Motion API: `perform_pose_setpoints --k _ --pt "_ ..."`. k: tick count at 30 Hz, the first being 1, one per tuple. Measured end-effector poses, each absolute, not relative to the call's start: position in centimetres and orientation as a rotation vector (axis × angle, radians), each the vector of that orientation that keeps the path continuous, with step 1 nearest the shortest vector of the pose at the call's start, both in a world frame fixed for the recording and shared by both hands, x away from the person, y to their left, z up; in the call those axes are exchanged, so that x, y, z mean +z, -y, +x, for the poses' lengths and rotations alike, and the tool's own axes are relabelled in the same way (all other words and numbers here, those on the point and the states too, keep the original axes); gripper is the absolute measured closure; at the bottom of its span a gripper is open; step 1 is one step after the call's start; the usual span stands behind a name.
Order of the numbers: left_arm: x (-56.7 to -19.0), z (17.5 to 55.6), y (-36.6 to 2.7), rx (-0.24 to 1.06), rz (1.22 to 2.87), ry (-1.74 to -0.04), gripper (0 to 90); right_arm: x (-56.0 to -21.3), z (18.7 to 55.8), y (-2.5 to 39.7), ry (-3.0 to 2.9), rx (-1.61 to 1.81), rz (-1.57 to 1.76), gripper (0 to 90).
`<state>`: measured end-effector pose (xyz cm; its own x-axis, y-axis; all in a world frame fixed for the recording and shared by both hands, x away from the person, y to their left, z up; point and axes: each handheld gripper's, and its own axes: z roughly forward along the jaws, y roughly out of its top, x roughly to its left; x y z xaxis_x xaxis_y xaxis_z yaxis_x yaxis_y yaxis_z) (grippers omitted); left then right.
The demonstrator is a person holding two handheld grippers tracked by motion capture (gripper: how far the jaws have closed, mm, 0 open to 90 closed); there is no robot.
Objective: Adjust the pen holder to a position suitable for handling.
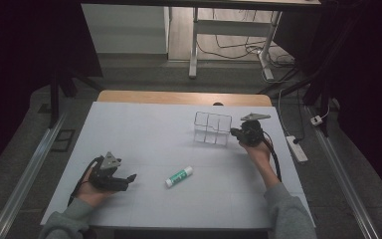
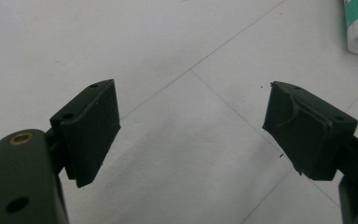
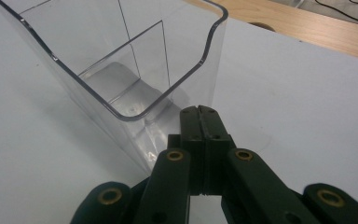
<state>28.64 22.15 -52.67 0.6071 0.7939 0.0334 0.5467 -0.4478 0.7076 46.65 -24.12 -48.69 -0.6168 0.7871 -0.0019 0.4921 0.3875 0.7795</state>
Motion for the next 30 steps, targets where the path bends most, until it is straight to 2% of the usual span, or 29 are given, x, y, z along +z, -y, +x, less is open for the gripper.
perform_pose_setpoints --k 30 --pt "-52.7 28.6 -22.2 0.481 2.169 -1.054 17.7 -48.9 48.2 20.3 -2.268 1.152 1.091 88.6"
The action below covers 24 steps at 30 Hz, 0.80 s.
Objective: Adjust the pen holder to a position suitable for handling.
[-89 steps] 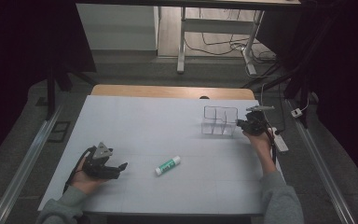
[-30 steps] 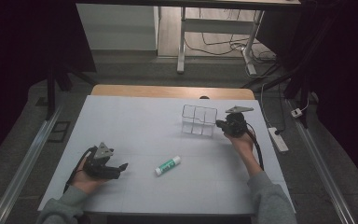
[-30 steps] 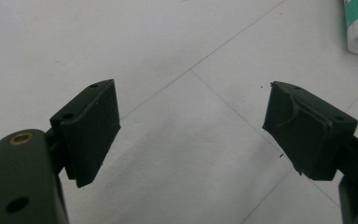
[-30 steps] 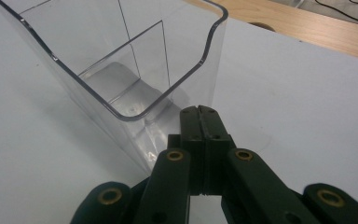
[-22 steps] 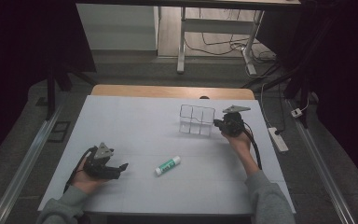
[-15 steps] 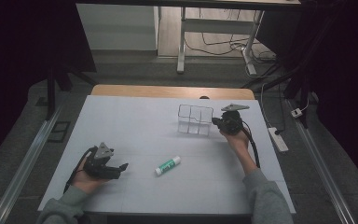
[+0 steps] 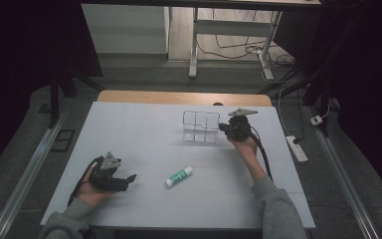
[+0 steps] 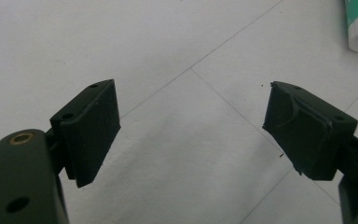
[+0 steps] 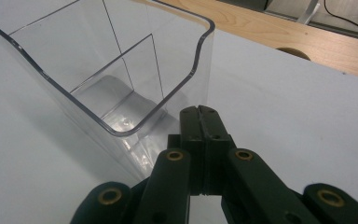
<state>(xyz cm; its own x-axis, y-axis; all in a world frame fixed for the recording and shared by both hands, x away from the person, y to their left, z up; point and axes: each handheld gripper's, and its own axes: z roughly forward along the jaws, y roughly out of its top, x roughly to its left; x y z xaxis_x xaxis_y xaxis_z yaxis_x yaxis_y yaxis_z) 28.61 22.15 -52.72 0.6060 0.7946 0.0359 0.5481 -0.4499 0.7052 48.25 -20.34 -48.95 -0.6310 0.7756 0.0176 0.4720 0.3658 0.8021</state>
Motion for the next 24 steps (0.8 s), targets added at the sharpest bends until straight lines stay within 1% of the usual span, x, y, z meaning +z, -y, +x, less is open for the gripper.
perform_pose_setpoints --k 24 --pt "-52.8 28.6 -22.2 0.479 2.171 -1.053 17.7 -49.8 49.1 18.0 -2.299 1.166 1.082 88.5"
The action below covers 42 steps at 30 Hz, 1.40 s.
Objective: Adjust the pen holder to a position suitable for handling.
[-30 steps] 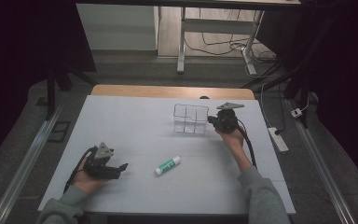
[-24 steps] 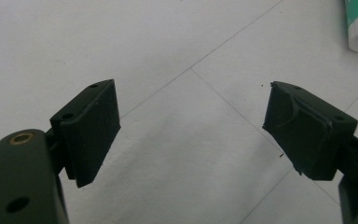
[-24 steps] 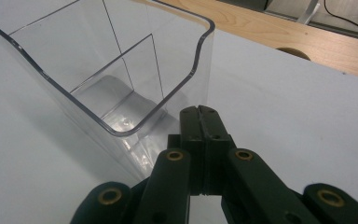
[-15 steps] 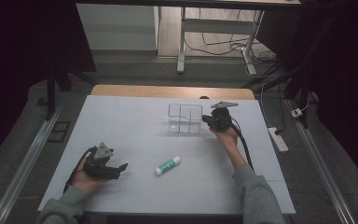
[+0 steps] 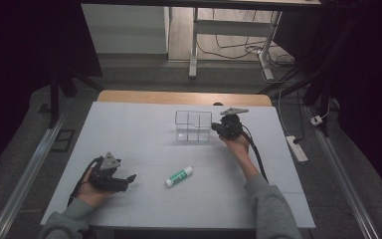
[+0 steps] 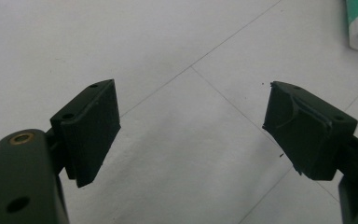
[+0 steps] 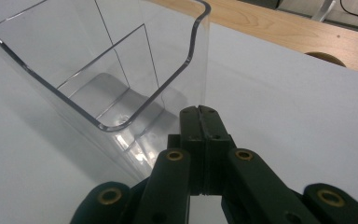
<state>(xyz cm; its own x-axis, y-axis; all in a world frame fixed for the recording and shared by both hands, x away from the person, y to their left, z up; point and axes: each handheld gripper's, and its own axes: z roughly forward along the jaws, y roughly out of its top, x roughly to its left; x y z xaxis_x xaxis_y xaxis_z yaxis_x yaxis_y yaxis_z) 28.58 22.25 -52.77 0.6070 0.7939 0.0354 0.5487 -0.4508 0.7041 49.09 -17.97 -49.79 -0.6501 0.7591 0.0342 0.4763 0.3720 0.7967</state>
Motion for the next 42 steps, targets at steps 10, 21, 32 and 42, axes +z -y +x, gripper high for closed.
perform_pose_setpoints --k 10,21,32,42 --pt "-52.8 28.6 -22.2 0.478 2.176 -1.052 17.7 -49.9 48.7 16.9 -2.329 1.169 1.044 88.2" --pt "-52.8 28.6 -22.2 0.476 2.176 -1.052 17.7 -50.1 48.3 16.0 -2.368 1.159 0.99 85.7" --pt "-52.8 28.6 -22.3 0.471 2.172 -1.049 17.7 -48.9 46.1 17.6 -2.329 1.22 0.937 59.8" --pt "-52.8 28.6 -22.4 0.471 2.164 -1.055 17.7 -48.4 41.7 21.3 -2.281 1.259 0.926 43.6"
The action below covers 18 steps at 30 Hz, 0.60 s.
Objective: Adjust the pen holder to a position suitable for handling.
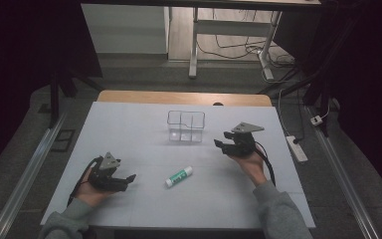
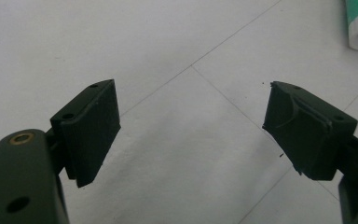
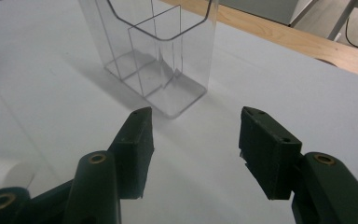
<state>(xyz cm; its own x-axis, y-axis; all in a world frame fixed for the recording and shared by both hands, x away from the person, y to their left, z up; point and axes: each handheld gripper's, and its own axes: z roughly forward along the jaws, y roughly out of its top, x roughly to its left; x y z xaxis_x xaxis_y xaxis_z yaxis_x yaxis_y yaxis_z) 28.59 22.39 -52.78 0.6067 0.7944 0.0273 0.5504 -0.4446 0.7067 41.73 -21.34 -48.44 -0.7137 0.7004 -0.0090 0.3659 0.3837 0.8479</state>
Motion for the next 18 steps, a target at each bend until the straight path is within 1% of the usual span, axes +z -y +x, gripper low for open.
perform_pose_setpoints --k 12,18 --pt "-52.7 28.7 -22.4 0.47 2.155 -1.05 18.0 -49.4 35.5 26.3 -2.275 1.233 0.95 38.4" --pt "-52.8 28.8 -22.4 0.467 2.158 -1.05 18.0 -49.8 33.3 27.7 -2.289 1.222 0.912 35.8"
